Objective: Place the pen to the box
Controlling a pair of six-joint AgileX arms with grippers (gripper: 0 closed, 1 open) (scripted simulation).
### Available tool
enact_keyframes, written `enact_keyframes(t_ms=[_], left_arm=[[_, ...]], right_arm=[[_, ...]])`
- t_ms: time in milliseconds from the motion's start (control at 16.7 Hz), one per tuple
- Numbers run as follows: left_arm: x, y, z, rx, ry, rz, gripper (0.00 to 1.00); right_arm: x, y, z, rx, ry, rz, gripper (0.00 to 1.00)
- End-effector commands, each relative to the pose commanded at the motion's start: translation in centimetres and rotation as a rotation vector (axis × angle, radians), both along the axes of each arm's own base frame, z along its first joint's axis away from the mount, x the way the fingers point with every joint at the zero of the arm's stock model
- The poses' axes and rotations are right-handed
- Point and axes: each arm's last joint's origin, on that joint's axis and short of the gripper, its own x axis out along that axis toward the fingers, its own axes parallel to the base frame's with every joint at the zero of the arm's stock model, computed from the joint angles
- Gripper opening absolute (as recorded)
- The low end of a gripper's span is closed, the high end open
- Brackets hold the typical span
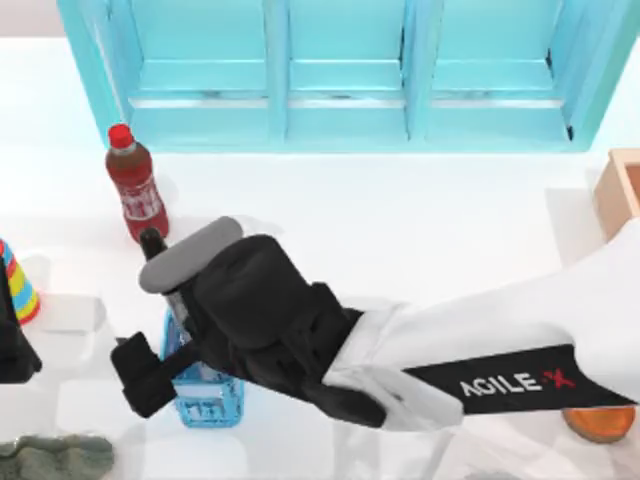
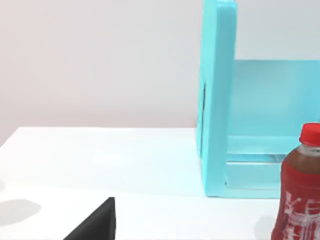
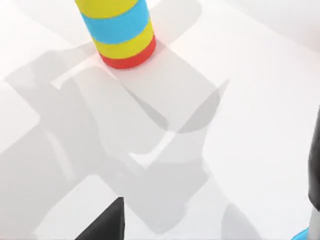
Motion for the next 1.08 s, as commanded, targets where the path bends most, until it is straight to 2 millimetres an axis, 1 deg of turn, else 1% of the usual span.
enact_keyframes(t_ms=[300,360,780,900,1020,1080], left_arm=[[0.0,0.0,0.0,0.000,0.000,0.000,1.00],[0.0,0.0,0.0,0.000,0.000,0.000,1.00],[0.0,0.0,0.0,0.000,0.000,0.000,1.00],[0.0,0.0,0.0,0.000,0.000,0.000,1.00],[0.0,0.0,0.0,0.000,0.000,0.000,1.00],[0.0,0.0,0.0,0.000,0.000,0.000,1.00]], right_arm=[[0.0,0.0,0.0,0.000,0.000,0.000,0.02],[0.0,0.0,0.0,0.000,0.000,0.000,0.00],[0.0,0.0,0.0,0.000,0.000,0.000,0.00],[0.0,0.1,0.3,0.007,0.000,0.003,0.00],[0.4,-0.8,1.1,-0.001,0.004,-0.004,0.00],[0.8,-1.5,1.9,-0.006,0.006,-0.008,0.00]])
